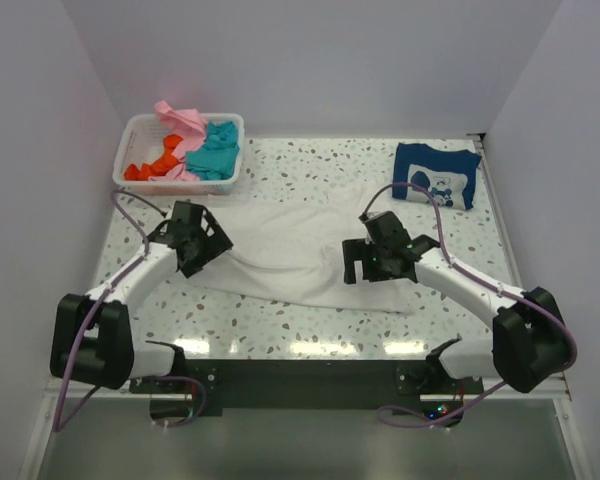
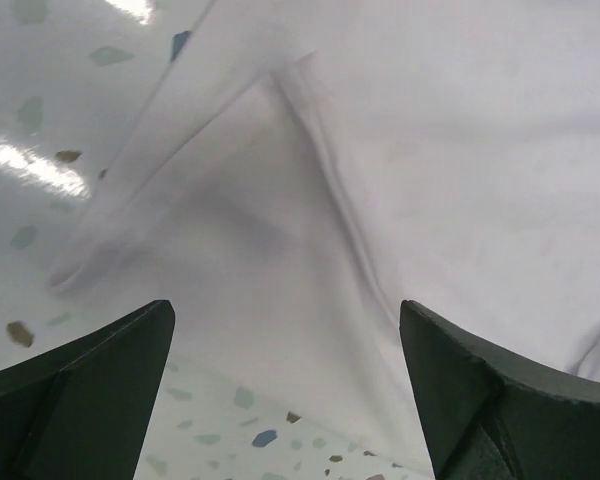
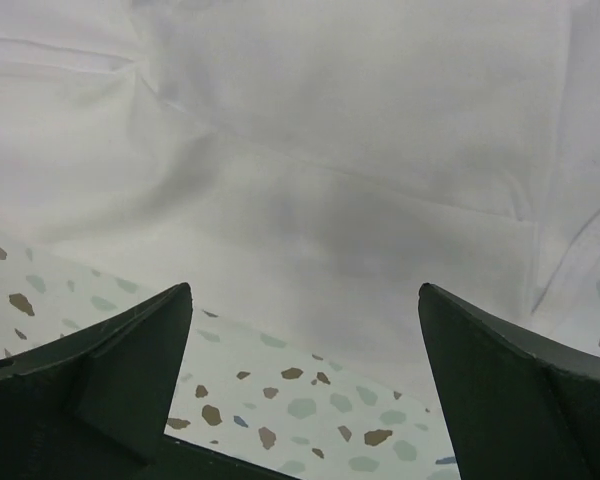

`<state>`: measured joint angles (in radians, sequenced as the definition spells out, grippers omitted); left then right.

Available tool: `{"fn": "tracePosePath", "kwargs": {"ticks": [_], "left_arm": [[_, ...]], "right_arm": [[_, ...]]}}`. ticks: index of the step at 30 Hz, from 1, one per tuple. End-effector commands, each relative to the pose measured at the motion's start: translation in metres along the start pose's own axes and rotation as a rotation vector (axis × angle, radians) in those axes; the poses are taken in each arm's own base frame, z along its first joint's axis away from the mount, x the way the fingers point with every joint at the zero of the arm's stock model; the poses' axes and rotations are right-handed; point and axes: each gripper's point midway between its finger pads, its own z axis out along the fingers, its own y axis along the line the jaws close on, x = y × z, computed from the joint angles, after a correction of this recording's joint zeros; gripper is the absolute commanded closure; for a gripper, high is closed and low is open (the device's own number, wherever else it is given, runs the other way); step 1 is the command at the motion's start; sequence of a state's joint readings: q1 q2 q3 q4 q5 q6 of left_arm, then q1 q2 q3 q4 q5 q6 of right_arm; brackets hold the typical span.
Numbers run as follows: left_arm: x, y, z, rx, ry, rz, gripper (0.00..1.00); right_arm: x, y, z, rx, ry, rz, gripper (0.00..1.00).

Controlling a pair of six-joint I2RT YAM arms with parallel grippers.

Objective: Fold and stack the t-shirts
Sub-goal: Fold the tshirt

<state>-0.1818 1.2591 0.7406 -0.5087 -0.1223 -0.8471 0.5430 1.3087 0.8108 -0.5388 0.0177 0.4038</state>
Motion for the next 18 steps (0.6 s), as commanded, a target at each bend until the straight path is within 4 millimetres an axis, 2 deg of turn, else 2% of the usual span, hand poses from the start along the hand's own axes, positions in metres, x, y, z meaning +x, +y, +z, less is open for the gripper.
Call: {"fn": "tracePosePath", "kwargs": {"ticks": [1,3,6,7,10,12,18], "left_arm": [[-0.017,-0.050,0.022,0.172,-0.006,0.019,0.00],[-0.015,-0.058,0.032,0.188,0.024,0.028,0.00],[-0.012,-0.053,0.054,0.136,0.042,0.028,0.00],[-0.005,-0.047,0.062,0.108,0.070,0.031,0.00],[0.010,-0.026,0.069,0.038,0.105,0.038,0.00],[0.016,-0.011,0.068,-0.006,0.103,0.037,0.00],[0.045,0.042,0.044,-0.139,0.120,0.038,0.00]], "right_arm": [[-0.018,0.025,0.010,-0.113,-0.048,-0.007,0.01],[-0.015,0.022,0.021,-0.089,-0.025,-0.004,0.01],[-0.013,0.015,0.033,-0.049,-0.006,0.000,0.01],[-0.007,0.011,0.038,-0.028,0.017,-0.003,0.01],[0.005,0.004,0.042,0.001,0.050,0.009,0.01],[0.018,-0.004,0.044,0.030,0.077,0.028,0.01],[0.058,-0.018,0.044,0.060,0.143,0.089,0.01]]}}
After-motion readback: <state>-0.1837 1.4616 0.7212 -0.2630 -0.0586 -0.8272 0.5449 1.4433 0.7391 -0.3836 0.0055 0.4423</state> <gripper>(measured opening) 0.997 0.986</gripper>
